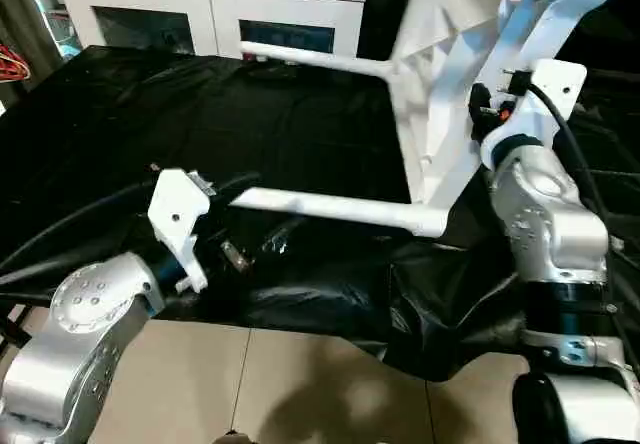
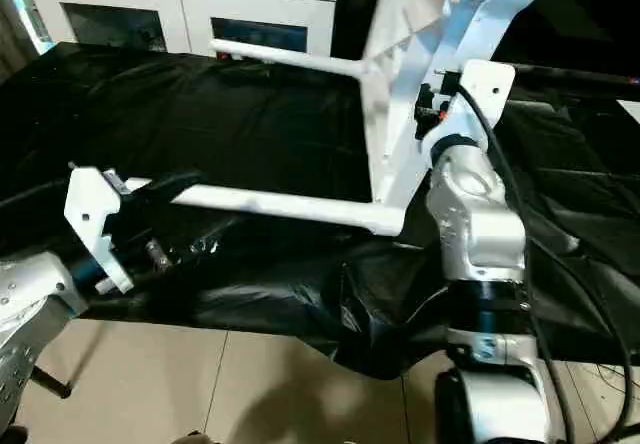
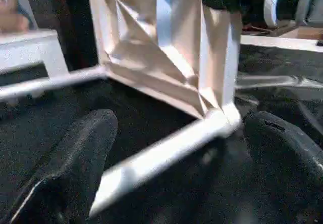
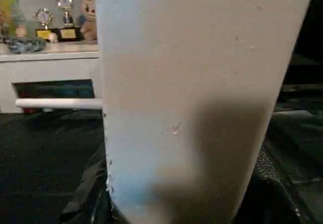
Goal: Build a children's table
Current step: Flip table
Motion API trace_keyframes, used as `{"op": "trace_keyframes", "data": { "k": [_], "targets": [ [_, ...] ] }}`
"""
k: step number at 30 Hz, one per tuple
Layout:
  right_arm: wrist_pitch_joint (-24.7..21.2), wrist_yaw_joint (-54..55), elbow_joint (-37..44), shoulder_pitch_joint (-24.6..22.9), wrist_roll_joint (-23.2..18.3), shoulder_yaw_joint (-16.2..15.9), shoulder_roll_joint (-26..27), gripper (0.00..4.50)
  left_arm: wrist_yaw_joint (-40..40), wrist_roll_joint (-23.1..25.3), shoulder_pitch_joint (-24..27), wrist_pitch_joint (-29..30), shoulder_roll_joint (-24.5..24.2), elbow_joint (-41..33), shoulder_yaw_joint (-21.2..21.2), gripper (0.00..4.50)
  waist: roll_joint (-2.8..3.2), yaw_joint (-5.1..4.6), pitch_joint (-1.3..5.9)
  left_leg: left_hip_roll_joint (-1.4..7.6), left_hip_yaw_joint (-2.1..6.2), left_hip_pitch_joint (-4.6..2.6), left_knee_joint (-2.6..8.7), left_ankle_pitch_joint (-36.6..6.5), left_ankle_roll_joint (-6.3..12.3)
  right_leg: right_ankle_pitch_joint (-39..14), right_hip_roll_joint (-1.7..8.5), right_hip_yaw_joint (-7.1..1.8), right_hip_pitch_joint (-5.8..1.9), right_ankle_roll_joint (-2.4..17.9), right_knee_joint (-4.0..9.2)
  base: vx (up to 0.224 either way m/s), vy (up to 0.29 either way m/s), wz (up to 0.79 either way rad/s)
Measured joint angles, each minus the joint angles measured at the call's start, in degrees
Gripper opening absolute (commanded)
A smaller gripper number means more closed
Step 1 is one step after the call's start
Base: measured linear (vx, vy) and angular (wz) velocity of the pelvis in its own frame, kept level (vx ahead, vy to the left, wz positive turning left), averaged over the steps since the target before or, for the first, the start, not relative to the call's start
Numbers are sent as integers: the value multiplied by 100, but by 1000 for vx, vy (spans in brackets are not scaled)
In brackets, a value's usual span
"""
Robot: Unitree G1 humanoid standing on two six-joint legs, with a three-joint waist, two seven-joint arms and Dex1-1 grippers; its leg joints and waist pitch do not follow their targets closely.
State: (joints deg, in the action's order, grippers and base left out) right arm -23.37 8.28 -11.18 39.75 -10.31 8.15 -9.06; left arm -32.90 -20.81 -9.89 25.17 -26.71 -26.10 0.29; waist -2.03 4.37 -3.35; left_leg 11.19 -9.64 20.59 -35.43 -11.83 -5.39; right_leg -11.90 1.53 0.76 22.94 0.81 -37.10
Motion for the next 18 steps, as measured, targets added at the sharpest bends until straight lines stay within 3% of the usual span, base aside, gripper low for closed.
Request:
{"op": "trace_keyframes", "data": {
  "k": [2,4,9,10,18],
  "targets": [
    [48,-139,-113,73,96,-194,-34,170,104,188,-242,-116,5,60,-86,450,-7,-72,4,-1,0,1,0,11,-18,3,0,-3,0,-1,1,0,0,0],
    [163,-383,-223,90,196,-391,-130,222,301,490,-512,-281,50,268,-149,450,-27,-116,14,0,1,0,0,10,-18,2,-2,-2,-1,-1,1,0,0,0],
    [497,-740,-532,184,336,-532,-172,254,860,1484,-1255,-832,24,890,-360,450,-49,-210,20,2,9,33,-1,12,-14,7,-6,-2,6,4,1,0,0,0],
    [542,-747,-572,188,349,-528,-176,277,943,1775,-1444,-1054,-37,1041,-483,450,-60,-217,18,3,11,35,-1,18,-6,7,-7,1,6,4,1,0,0,0],
    [745,-765,-570,105,367,-465,-40,324,1451,2759,-2362,-2310,79,1637,-811,450,-77,-213,17,4,11,43,-3,40,-13,10,-7,0,15,8,1,0,0,0]
  ]
}}
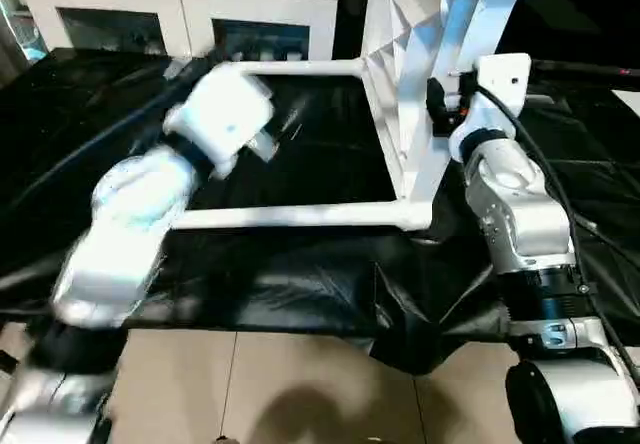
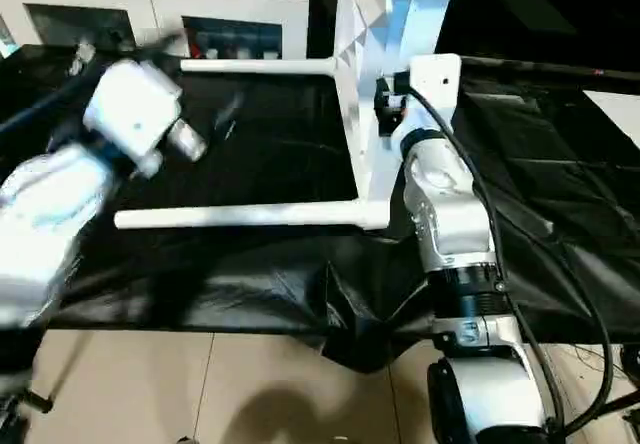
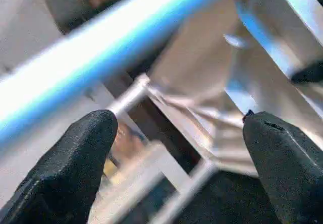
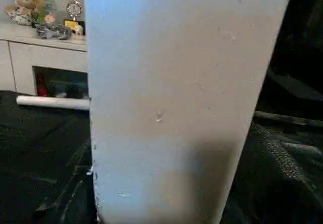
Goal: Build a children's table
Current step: Flip table
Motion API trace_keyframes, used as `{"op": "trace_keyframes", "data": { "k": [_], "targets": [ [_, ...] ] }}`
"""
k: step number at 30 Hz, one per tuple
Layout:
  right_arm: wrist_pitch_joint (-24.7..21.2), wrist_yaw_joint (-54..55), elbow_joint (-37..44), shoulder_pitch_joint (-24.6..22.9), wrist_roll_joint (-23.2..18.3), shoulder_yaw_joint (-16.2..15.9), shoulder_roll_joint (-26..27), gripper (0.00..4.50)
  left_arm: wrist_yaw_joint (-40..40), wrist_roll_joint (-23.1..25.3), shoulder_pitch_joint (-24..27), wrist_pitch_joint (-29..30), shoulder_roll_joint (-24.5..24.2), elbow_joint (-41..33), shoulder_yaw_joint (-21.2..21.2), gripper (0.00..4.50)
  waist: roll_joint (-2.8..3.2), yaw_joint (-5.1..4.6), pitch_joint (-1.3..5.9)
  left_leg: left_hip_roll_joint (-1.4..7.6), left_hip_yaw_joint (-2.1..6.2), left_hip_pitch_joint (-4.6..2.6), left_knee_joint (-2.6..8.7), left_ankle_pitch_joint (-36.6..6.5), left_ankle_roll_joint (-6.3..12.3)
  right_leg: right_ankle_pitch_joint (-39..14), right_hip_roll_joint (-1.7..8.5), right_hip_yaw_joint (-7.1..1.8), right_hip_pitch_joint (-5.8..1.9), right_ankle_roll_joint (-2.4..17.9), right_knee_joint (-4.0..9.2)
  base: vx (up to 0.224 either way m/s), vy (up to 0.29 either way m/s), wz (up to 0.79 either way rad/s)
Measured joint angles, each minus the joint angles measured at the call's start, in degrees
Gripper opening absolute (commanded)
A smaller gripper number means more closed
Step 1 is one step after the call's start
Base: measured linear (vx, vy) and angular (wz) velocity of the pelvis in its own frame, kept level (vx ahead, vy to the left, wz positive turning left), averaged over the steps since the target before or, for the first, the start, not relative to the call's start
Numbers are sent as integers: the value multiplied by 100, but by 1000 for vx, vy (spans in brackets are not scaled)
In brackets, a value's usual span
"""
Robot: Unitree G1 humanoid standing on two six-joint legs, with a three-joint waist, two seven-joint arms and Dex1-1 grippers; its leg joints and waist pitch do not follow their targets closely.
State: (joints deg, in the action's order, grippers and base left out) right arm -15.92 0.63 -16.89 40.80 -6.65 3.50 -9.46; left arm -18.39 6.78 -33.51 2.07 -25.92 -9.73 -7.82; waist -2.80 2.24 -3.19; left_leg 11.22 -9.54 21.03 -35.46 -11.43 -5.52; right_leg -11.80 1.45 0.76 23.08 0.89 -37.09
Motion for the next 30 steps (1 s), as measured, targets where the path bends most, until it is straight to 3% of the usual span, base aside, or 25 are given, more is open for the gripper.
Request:
{"op": "trace_keyframes", "data": {
  "k": [4,9,14,26,30],
  "targets": [
    [49,-117,119,-357,2,-85,59,363,316,222,-280,-526,76,206,9,450,-2,39,-1,1,-1,1,0,0,0,-2,0,3,2,2,0,0,0,0],
    [421,-366,652,-1013,-7,-85,9,363,636,780,-370,-828,-97,528,25,450,-4,126,-3,2,-2,-4,0,3,8,-1,1,5,11,2,2,0,0,0],
    [723,-744,1184,-1612,-60,-126,-74,363,1062,1284,-726,-1227,-270,975,60,450,-7,123,-4,4,3,-4,0,3,11,0,2,6,11,1,2,0,0,0],
    [941,-1041,1573,-1858,-240,-146,12,363,1251,1976,-1631,-1779,-664,2323,-35,450,-6,114,-5,6,23,-4,0,1,15,8,0,8,18,9,0,0,0,0],
    [1198,-1650,1937,-2027,-306,-377,-170,363,1247,2143,-1877,-1844,-758,2775,-114,450,-2,118,-7,6,26,-3,0,0,15,6,0,10,18,11,2,0,0,0]
  ]
}}
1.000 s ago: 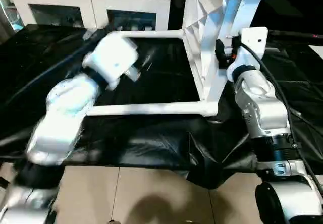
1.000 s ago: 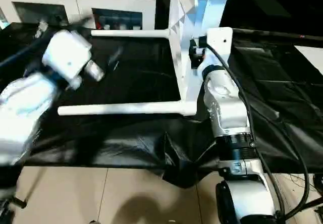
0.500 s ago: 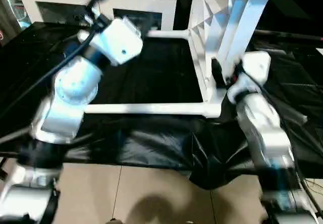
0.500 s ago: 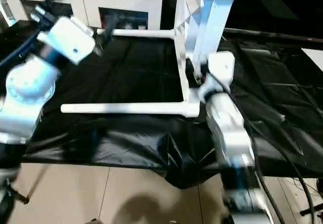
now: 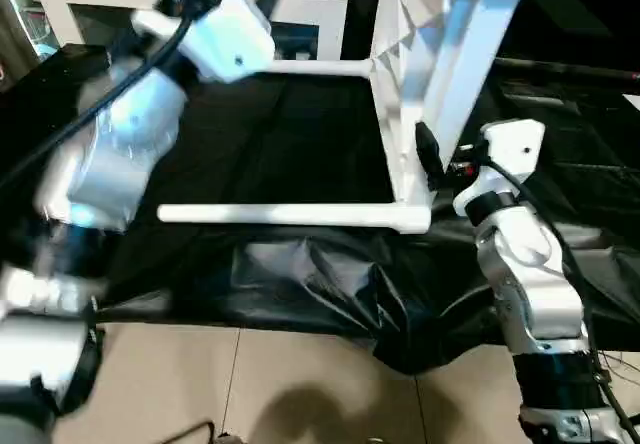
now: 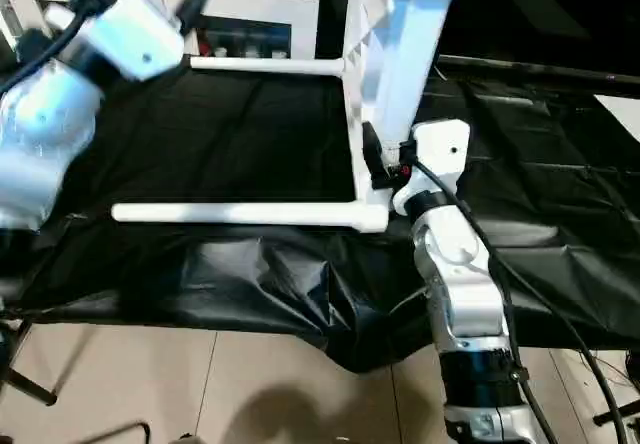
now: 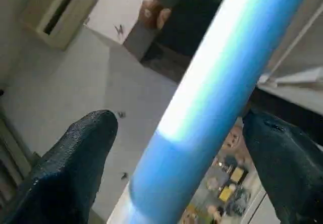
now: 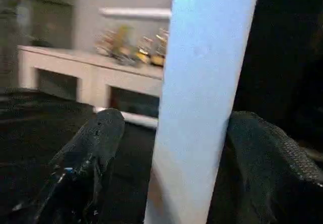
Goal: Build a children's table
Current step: Flip table
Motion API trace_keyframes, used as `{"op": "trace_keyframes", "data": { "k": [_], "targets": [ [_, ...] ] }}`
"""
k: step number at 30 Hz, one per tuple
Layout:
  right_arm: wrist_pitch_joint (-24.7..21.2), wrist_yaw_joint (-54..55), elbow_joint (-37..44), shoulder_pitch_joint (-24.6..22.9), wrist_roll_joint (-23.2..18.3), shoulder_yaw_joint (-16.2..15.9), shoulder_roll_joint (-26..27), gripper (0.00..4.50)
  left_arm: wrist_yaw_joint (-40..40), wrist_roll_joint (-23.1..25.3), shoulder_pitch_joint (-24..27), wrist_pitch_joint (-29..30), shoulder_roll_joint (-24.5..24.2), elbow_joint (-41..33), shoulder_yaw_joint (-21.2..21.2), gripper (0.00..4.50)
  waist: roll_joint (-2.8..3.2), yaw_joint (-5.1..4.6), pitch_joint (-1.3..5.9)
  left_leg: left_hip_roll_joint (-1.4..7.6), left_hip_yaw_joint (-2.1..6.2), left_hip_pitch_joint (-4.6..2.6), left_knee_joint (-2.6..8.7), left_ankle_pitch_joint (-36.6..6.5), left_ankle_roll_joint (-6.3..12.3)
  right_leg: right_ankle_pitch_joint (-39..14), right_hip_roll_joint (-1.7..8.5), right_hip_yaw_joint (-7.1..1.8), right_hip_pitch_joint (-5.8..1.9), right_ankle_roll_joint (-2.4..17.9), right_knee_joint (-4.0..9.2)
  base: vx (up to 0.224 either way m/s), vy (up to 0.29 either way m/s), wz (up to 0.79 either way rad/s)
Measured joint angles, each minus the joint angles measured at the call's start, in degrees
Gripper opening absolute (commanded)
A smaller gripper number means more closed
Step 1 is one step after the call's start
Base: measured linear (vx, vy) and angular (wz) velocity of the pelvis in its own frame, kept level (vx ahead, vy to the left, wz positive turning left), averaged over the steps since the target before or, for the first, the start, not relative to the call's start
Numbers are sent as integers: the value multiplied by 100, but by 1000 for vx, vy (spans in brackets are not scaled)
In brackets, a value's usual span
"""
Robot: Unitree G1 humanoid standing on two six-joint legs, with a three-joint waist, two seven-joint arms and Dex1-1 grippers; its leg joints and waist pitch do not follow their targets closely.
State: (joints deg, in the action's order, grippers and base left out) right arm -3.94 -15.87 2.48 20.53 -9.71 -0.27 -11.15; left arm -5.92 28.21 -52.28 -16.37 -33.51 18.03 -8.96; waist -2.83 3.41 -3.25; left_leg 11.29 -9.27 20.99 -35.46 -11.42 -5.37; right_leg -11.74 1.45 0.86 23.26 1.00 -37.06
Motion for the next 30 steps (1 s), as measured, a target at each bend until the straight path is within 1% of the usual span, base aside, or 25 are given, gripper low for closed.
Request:
{"op": "trace_keyframes", "data": {
  "k": [2,3,4,5,7,10,14,18,20,23,24,28,29,30],
  "targets": [
    [41,-364,199,-45,-109,-258,-34,363,2,79,-44,-36,-11,176,-44,450,0,-5,0,2,0,0,0,-2,3,0,0,0,0,0,0,0,0,0],
    [42,-475,243,-46,-152,-328,-39,363,-1,91,-74,-47,-11,250,-89,450,0,4,0,1,0,0,0,-3,6,0,0,1,0,0,0,0,0,0],
    [41,-691,362,-52,-235,-476,-44,363,-3,140,-143,-59,-12,420,-134,450,0,24,0,2,1,1,0,-7,12,0,0,1,0,1,1,0,0,0],
    [40,-781,415,-60,-297,-516,-44,363,-1,174,-181,-68,-12,486,-142,450,0,33,0,1,1,1,0,-7,13,0,1,0,0,0,1,0,0,0],
    [39,-894,439,-69,-390,-522,-50,363,7,206,-252,-138,-31,609,-147,450,0,79,0,0,-1,0,0,-8,14,1,4,1,-3,0,1,0,0,0],
    [42,-1053,442,-121,-428,-519,-83,363,142,323,-470,-287,-114,1084,-207,450,0,157,0,0,0,-1,0,-8,14,2,4,2,-3,-1,0,0,0,0],
    [43,-1208,467,-232,-458,-521,-170,363,301,531,-746,-326,-270,1652,-264,450,2,178,-1,-1,5,2,0,-8,14,3,4,3,-4,-2,1,0,0,0],
    [17,-1345,555,-259,-574,-536,-237,363,354,539,-967,-435,-277,2059,-329,450,3,184,-2,-1,9,2,0,-8,14,3,4,4,-4,-2,1,0,0,0],
    [9,-1399,652,-259,-602,-580,-249,365,372,563,-1077,-502,-244,2222,-346,417,2,183,-1,-1,11,2,0,-8,14,3,3,5,-4,-1,0,0,0,0],
    [-48,-1507,674,-263,-619,-666,-247,365,427,600,-1328,-665,-178,2574,-433,417,2,193,-1,-2,13,2,0,-8,14,4,4,6,-6,0,1,0,0,0],
    [-52,-1531,676,-262,-620,-694,-245,365,426,602,-1370,-702,-173,2620,-449,382,2,193,-1,-3,13,1,0,-8,14,5,5,5,-7,0,1,0,0,0],
    [-58,-1565,681,-264,-624,-701,-243,365,433,627,-1514,-831,-148,2849,-476,367,11,198,-5,-4,19,0,0,-8,13,6,4,8,-9,0,0,0,0,0],
    [-65,-1573,687,-264,-631,-701,-243,365,428,628,-1547,-860,-147,2888,-488,341,12,202,-5,-4,19,0,0,-8,13,6,5,8,-9,0,0,0,0,0],
    [-89,-1583,712,-266,-651,-701,-243,365,421,627,-1574,-899,-147,2958,-498,341,12,203,-5,-4,19,0,0,-8,13,7,4,8,-10,1,0,0,0,0]
  ]
}}
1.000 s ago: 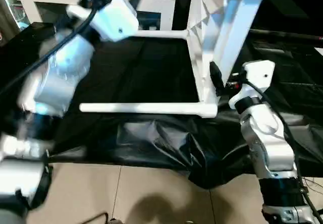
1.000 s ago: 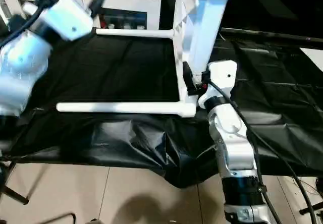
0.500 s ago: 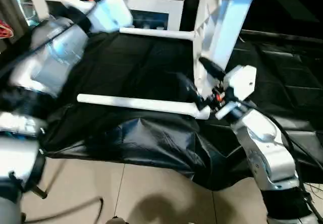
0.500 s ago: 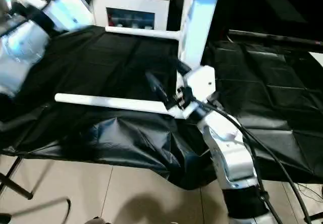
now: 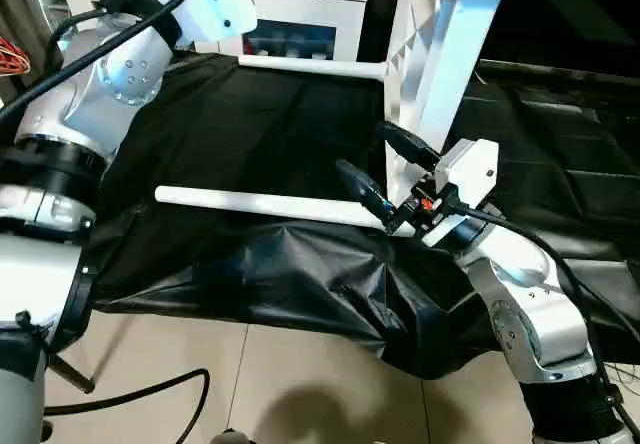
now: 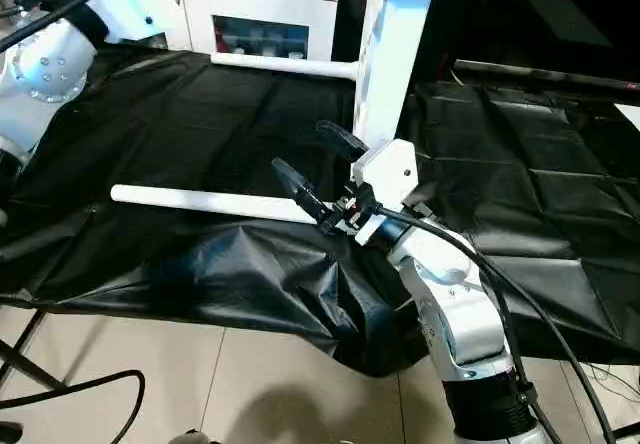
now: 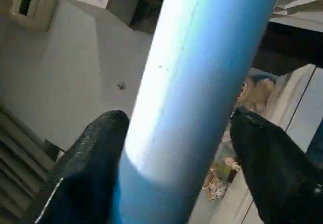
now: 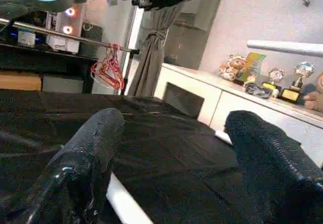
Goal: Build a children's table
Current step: Flip table
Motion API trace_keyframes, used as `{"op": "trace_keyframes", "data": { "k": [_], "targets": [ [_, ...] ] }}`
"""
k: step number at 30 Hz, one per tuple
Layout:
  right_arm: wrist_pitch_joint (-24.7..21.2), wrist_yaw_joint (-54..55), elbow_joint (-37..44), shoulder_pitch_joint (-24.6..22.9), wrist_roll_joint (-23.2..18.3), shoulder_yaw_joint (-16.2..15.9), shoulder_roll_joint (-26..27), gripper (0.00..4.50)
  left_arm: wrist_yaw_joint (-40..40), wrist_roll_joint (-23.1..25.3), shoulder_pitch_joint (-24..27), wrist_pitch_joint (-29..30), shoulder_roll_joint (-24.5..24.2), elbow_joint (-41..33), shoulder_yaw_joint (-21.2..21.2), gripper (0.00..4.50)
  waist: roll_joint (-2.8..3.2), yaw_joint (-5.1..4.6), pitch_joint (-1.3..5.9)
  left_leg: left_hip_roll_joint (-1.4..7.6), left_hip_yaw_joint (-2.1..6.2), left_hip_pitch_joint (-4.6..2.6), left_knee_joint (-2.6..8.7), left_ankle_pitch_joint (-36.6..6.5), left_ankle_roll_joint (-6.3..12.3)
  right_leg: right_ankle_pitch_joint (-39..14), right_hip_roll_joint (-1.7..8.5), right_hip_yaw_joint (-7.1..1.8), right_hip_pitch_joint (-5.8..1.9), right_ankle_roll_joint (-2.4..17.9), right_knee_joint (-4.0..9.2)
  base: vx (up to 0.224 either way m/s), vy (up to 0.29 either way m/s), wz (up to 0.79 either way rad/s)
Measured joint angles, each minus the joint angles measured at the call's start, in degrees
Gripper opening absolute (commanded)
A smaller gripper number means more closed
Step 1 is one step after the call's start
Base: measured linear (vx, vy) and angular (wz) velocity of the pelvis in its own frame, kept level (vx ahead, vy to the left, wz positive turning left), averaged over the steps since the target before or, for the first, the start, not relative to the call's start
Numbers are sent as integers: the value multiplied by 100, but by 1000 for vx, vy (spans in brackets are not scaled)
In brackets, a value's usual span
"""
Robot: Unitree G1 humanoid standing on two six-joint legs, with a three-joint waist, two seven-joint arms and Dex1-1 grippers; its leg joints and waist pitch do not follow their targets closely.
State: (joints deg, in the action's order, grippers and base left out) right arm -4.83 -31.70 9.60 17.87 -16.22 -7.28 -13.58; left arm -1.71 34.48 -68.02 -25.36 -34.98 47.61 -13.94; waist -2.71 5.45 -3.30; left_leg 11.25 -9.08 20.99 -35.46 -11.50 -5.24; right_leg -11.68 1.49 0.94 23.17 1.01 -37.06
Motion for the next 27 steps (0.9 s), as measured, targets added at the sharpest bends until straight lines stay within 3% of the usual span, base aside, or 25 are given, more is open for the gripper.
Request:
{"op": "trace_keyframes", "data": {
  "k": [10,15,22,27],
  "targets": [
    [-149,-247,169,-54,-350,-75,71,365,-59,-12,-240,-169,0,319,-51,256,0,56,0,0,4,-2,0,0,0,3,0,1,-2,1,0,0,0,0],
    [-149,-253,169,-75,-352,-96,72,365,-479,-145,-335,-184,5,381,-45,219,2,106,-1,-1,4,-2,0,0,0,3,1,1,-2,1,0,0,0,0],
    [-176,-260,169,-77,-351,-100,59,365,-1521,-584,-370,518,124,146,176,204,50,145,2,-4,3,-3,0,0,0,3,5,1,-3,1,-1,0,0,0],
    [-190,-289,167,-84,-350,-99,36,365,-1873,-809,-351,978,311,-80,273,204,115,256,-6,-19,2,-1,0,0,0,3,21,1,-3,0,-3,0,0,0]
  ]
}}
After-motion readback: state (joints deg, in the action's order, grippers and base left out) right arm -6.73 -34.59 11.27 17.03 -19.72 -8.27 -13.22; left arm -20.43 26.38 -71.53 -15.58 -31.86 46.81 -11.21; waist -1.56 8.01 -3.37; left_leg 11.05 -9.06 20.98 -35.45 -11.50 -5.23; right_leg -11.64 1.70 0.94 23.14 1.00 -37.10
